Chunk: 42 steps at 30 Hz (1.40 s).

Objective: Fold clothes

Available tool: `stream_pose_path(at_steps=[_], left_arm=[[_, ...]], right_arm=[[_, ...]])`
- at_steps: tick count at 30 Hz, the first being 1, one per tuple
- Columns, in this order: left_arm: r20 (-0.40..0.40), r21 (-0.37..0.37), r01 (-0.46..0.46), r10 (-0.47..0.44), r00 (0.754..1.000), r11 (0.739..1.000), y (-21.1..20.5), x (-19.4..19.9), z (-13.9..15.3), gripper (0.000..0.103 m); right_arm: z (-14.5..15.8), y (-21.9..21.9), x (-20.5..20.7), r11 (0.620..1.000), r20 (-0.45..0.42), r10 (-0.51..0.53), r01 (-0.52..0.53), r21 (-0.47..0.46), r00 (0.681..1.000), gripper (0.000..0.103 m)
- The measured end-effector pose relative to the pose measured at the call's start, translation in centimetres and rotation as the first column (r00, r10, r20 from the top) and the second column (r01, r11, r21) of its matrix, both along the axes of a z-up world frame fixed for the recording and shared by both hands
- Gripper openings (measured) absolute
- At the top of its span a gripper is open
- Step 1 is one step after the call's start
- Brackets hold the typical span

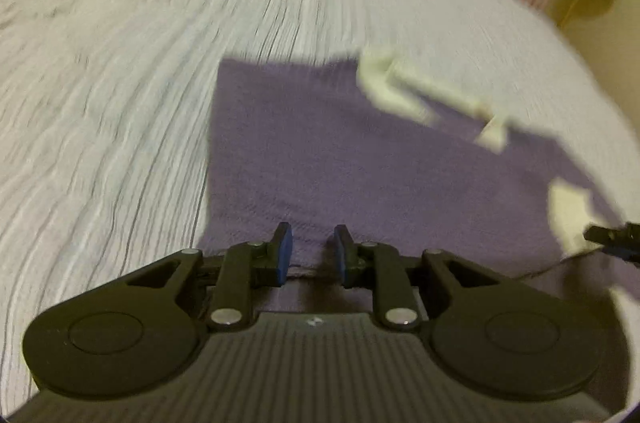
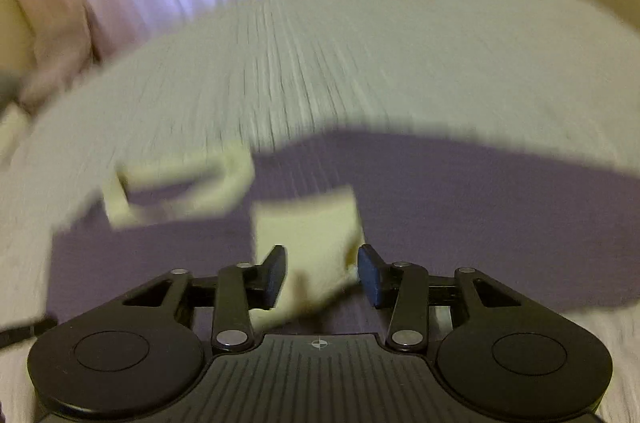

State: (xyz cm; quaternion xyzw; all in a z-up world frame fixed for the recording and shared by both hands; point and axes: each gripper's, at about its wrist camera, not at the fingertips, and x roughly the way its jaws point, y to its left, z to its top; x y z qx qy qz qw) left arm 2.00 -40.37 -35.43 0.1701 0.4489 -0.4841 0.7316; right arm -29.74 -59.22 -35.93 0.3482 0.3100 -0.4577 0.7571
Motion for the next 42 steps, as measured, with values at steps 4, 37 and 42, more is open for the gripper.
stream_pose_path(at_steps=[4,37,42], left_arm=[[0.031,0.020,-0.004,0.004,1.000,1.000,0.0,-1.0,1.2,0.016],[-0.156,0.014,-0.252,0.251,0.955,0.968,8.3,-5.2,8.0,0.019],[-0.184,0.016,-0.294,0.292,0.939,0.956,10.4,-4.1,8.0,0.019]], right_arm=[[-1.0,-0.8,-3.7,0.988,0.140,-0.115,0.099,0.117,0.983,0.043],[2.4,-5.3,-26.9,0.803,0.172,-0.588,0.596,0.002,0.791,0.008],[10.5,0.6,-13.0,0.914,0.040,-0.080,0.089,-0.397,0.996,0.008]])
